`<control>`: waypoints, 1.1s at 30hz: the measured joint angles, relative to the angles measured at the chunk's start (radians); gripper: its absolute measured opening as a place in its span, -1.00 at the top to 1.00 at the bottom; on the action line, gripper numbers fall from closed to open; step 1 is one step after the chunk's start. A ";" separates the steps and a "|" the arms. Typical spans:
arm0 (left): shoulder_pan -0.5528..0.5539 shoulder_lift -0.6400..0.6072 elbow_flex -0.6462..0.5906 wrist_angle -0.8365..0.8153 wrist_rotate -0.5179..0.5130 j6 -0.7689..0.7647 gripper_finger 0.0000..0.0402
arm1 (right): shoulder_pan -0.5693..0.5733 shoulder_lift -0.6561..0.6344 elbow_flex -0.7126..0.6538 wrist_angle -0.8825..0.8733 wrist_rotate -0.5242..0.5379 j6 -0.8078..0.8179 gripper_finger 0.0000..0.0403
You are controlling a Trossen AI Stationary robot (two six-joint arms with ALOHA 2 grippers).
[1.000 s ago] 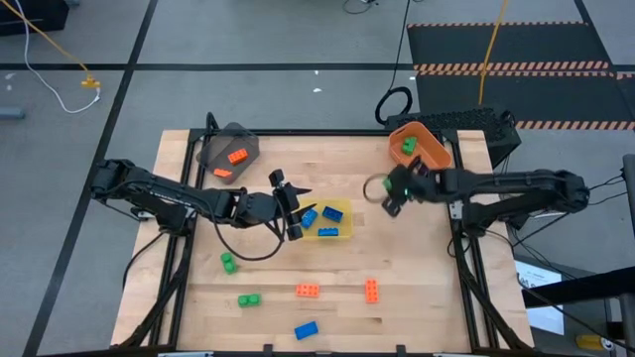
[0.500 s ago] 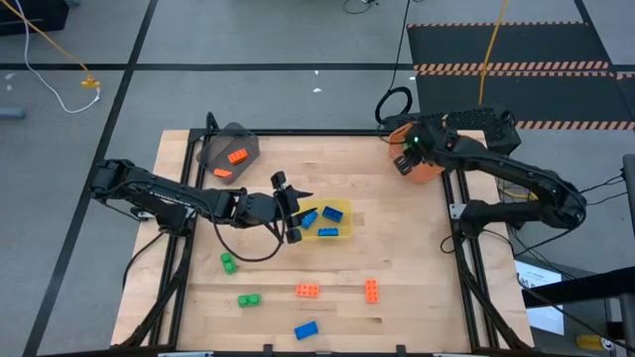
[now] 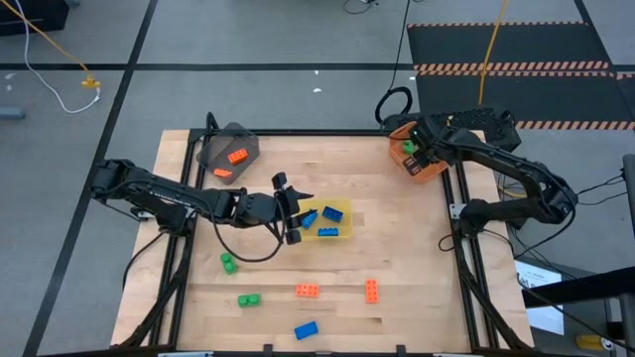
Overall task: Sort & place blocks by color
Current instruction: Put the green game piece into the orange bin
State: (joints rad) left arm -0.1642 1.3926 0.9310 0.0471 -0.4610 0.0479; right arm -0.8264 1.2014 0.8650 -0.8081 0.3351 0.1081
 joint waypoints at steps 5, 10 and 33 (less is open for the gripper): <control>0.000 0.000 0.000 -0.005 0.000 -0.007 0.09 | 0.000 0.000 0.000 0.015 0.001 0.010 0.04; -0.001 0.000 0.000 -0.020 0.019 -0.020 0.09 | 0.000 0.000 0.000 0.023 0.001 0.019 -0.36; 0.000 0.000 0.000 -0.097 0.018 -0.049 0.09 | 0.312 -0.082 0.000 0.127 -0.210 0.032 -0.44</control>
State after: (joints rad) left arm -0.1642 1.3926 0.9314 -0.0495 -0.4427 -0.0013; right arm -0.5142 1.1198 0.8646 -0.6813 0.1251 0.1398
